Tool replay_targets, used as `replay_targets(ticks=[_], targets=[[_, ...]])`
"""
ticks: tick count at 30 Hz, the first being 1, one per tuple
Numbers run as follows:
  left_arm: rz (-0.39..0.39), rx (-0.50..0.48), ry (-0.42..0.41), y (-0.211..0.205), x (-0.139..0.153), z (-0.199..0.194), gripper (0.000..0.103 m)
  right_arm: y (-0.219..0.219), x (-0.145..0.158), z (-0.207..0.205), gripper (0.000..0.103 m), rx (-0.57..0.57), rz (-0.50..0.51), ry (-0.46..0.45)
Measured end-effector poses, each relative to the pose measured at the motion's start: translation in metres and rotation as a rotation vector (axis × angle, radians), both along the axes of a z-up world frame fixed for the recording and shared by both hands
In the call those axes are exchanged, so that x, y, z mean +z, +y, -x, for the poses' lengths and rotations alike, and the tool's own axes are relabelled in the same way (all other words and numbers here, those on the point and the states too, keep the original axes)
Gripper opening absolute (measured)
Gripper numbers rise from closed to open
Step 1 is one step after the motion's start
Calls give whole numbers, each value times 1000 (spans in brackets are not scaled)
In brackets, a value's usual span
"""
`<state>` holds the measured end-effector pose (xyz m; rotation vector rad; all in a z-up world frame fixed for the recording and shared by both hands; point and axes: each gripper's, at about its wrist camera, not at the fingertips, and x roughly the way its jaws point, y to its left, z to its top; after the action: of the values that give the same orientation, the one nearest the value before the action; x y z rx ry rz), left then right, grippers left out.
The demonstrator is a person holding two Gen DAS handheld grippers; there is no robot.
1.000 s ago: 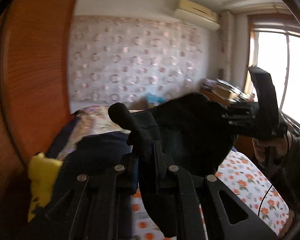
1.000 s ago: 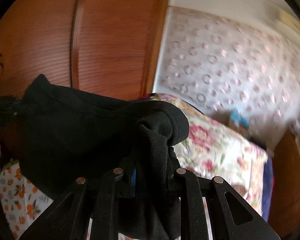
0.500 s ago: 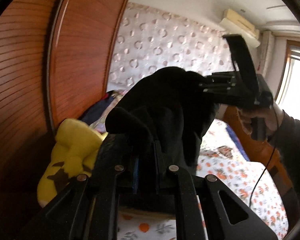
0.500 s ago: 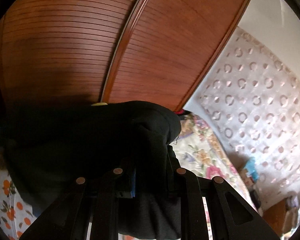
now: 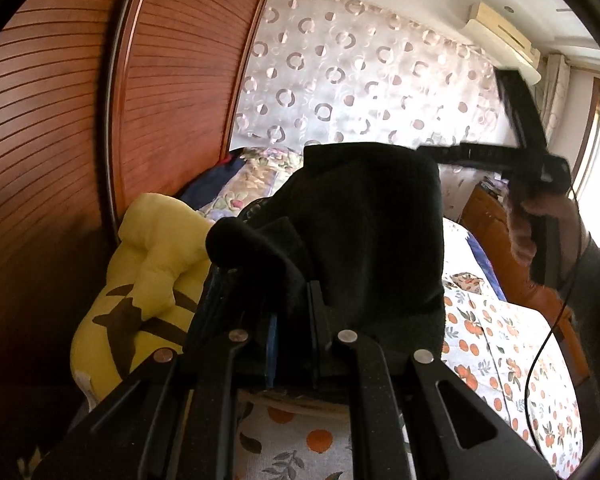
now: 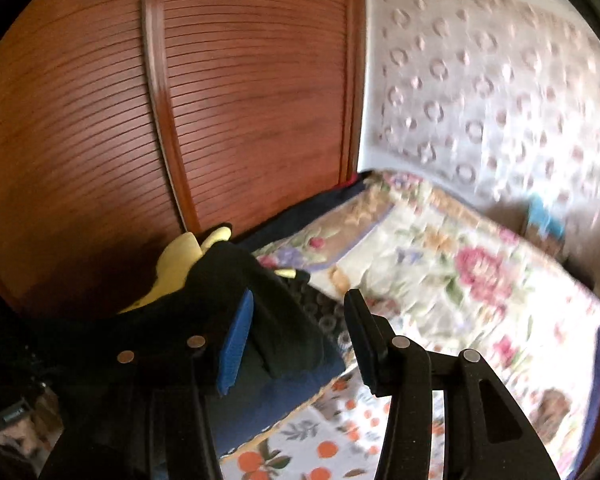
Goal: Fold small clothes
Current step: 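Carry the folded black T-shirt onto the navy clothes stack with both grippers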
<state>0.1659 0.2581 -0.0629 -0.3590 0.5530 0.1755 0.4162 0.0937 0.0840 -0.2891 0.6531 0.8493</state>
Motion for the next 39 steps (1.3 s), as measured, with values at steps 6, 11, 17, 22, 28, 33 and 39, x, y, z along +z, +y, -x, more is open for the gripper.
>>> replay_targets(ticks=[6, 11, 17, 22, 28, 33, 39], targets=[[-3, -6, -5, -1, 3, 3, 13, -39, 3, 4, 49, -56, -119, 94], [-16, -8, -12, -5, 6, 5, 13, -45, 0, 12, 62, -48, -162, 136], [-18, -22, -9, -7, 8, 5, 13, -41, -16, 10, 72, -16, -174, 211], [-17, -44, -4, -11, 8, 8, 13, -32, -22, -33, 72, -51, -251, 318], [38, -56, -31, -10, 15, 16, 13, -23, -9, -50, 4, -38, -230, 200], [-14, -58, -8, -22, 17, 13, 13, -21, -20, -49, 4, -81, -126, 77], [-145, -48, 6, -34, 22, 19, 50, -19, -27, -31, 48, -110, -30, -52]])
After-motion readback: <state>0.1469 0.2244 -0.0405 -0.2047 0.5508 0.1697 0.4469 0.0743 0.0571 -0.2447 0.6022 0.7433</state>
